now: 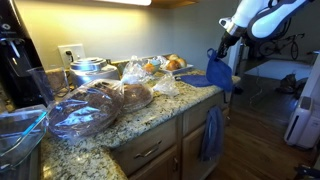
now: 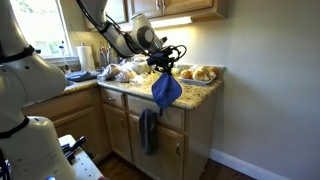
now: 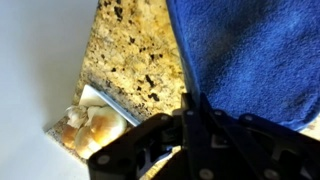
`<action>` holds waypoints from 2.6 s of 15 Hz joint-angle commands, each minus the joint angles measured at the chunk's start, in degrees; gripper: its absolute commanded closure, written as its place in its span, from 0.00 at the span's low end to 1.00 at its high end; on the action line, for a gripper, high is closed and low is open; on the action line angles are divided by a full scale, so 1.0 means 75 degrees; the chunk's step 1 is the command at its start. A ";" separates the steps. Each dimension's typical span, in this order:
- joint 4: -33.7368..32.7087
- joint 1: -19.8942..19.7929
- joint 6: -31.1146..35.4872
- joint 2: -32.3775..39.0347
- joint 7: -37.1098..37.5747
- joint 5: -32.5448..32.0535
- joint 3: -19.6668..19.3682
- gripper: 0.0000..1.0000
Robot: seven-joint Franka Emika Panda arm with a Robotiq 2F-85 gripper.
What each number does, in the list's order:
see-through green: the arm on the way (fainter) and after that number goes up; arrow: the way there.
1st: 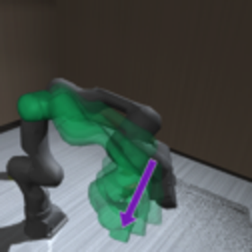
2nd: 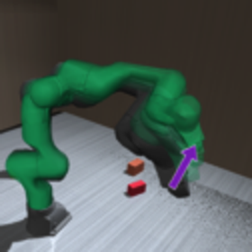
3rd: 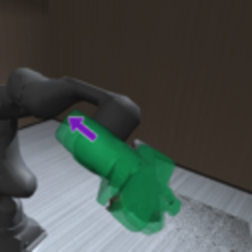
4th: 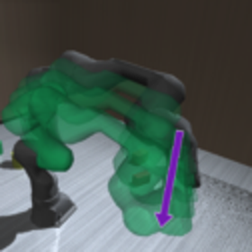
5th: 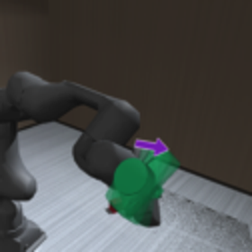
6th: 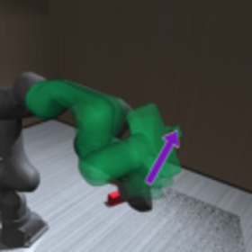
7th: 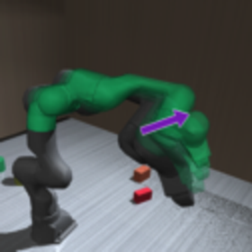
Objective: Take the blue towel hanging to the drawer and put it on the counter
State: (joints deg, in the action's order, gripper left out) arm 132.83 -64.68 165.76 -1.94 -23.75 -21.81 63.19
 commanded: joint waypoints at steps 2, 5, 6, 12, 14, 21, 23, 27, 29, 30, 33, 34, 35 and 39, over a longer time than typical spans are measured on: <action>-0.0476 0.2710 -0.0608 -0.0408 -0.0076 -0.0123 -0.2376 0.93; -0.0633 0.4527 -0.0616 -0.0009 -0.0337 -0.0238 -0.4017 0.93; -0.0628 0.5123 -0.0563 0.0071 -0.0429 -0.0247 -0.4600 0.93; -0.0622 0.6517 0.0138 0.0708 -0.1509 -0.0142 -0.6293 0.93; -0.0667 0.6563 0.0386 0.0920 -0.1864 0.0001 -0.6380 0.92; -0.0496 0.6522 0.0442 0.0737 -0.2005 0.0044 -0.6355 0.39; -0.0417 0.6534 0.0330 0.0616 -0.1883 0.0113 -0.6353 0.26; -0.0642 0.6603 0.0301 0.0894 -0.1770 0.0140 -0.6362 0.25; -0.0619 0.6604 0.0299 0.0880 -0.1770 0.0221 -0.6351 0.11; -0.0614 0.6604 0.0299 0.0880 -0.1770 0.0230 -0.6349 0.06; -0.0612 0.6604 0.0299 0.0879 -0.1770 0.0239 -0.6348 0.05; -0.0612 0.6604 0.0299 0.0879 -0.1770 0.0240 -0.6347 0.05; -0.0611 0.6604 0.0299 0.0879 -0.1770 0.0241 -0.6347 0.05; -0.0611 0.6604 0.0299 0.0879 -0.1770 0.0242 -0.6347 0.05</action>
